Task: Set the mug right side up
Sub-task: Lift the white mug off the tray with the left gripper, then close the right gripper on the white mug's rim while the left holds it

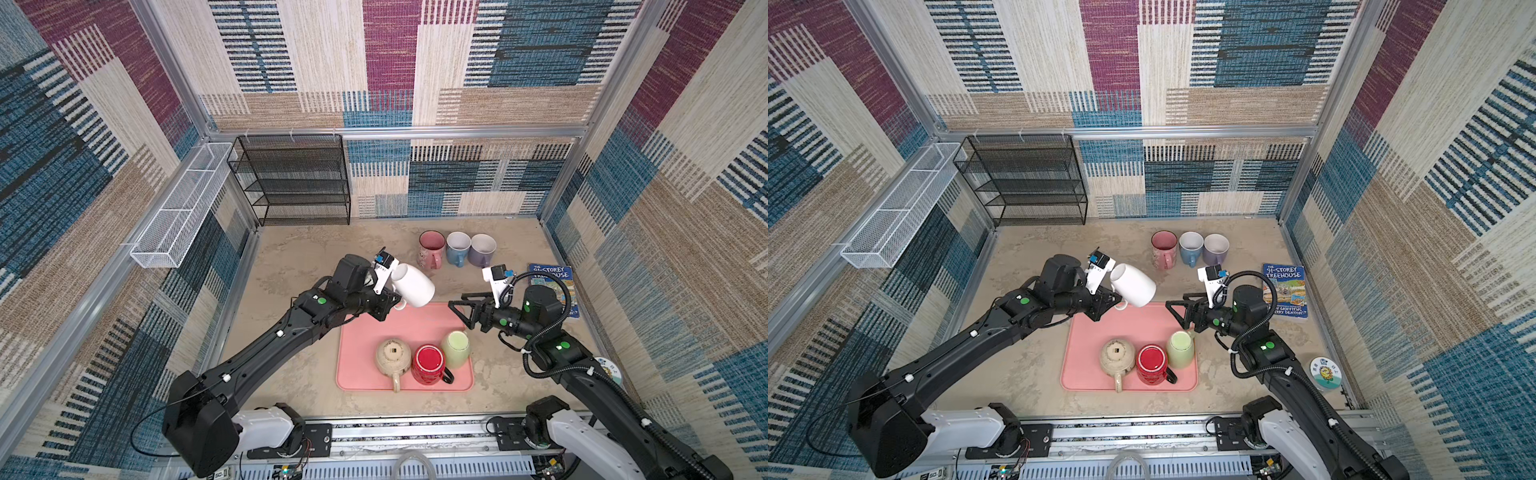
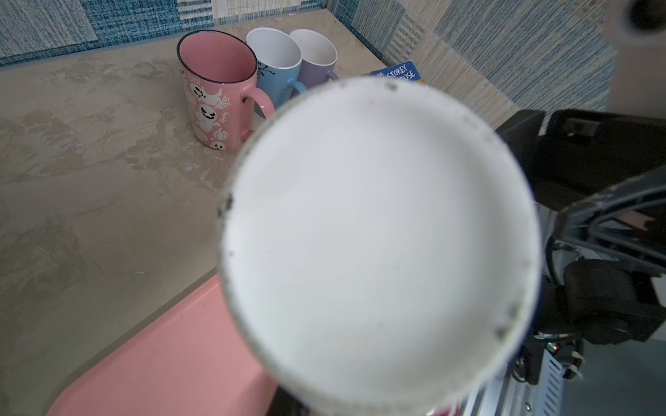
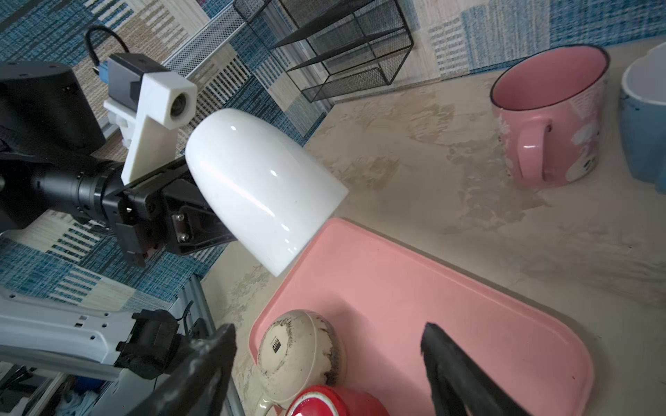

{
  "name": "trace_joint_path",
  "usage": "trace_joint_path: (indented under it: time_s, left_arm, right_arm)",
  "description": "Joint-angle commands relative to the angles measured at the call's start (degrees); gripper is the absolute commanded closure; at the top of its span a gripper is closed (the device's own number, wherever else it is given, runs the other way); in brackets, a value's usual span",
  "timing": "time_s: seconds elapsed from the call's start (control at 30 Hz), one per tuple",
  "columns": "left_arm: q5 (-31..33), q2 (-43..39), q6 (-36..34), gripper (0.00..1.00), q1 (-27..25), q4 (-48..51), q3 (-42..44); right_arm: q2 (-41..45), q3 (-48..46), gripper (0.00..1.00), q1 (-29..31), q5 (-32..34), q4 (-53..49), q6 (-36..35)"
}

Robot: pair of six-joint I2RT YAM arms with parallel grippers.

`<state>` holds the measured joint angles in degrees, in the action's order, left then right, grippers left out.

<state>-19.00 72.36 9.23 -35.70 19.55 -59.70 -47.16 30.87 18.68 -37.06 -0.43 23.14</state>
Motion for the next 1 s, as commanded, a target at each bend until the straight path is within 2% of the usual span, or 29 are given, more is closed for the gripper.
trace_joint_path:
  time_s: [0.0, 0.23, 0.37, 0.5, 0.67, 0.9, 0.97]
  left_arm:
    - [-6.9, -2.4, 5.9, 1.00, 1.9, -9.2, 1.8]
    - [-14.7, -6.6, 14.6, 1.00, 6.3, -19.2, 5.7]
    - [-18.3, -7.6, 18.3, 1.00, 7.5, -23.4, 6.3]
    - [-20.1, -8.2, 21.9, 1.00, 8.3, -27.9, 6.9]
    - [-21.6, -8.5, 25.6, 1.00, 9.1, -32.3, 7.2]
    - [-23.6, -8.7, 28.8, 1.00, 10.6, -35.5, 6.5]
    - [-24.0, -8.8, 29.6, 1.00, 10.8, -36.6, 6.5]
  right_arm:
    - [-0.6, -0.5, 0.17, 0.1, -7.0, 6.6, 1.1]
    - [-1.8, -2.2, 0.21, 0.7, -12.6, 15.7, 4.6]
    - [-4.1, -1.2, 0.29, 2.9, -13.7, 19.9, 6.1]
    - [-7.1, 1.3, 0.36, 6.0, -13.3, 23.5, 6.9]
    - [-12.3, 3.9, 0.47, 6.3, -15.7, 32.5, 13.0]
    - [-19.1, 10.1, 0.51, 7.3, -14.7, 36.6, 15.4]
    - [-20.4, 11.2, 0.57, 7.8, -14.7, 38.1, 16.2]
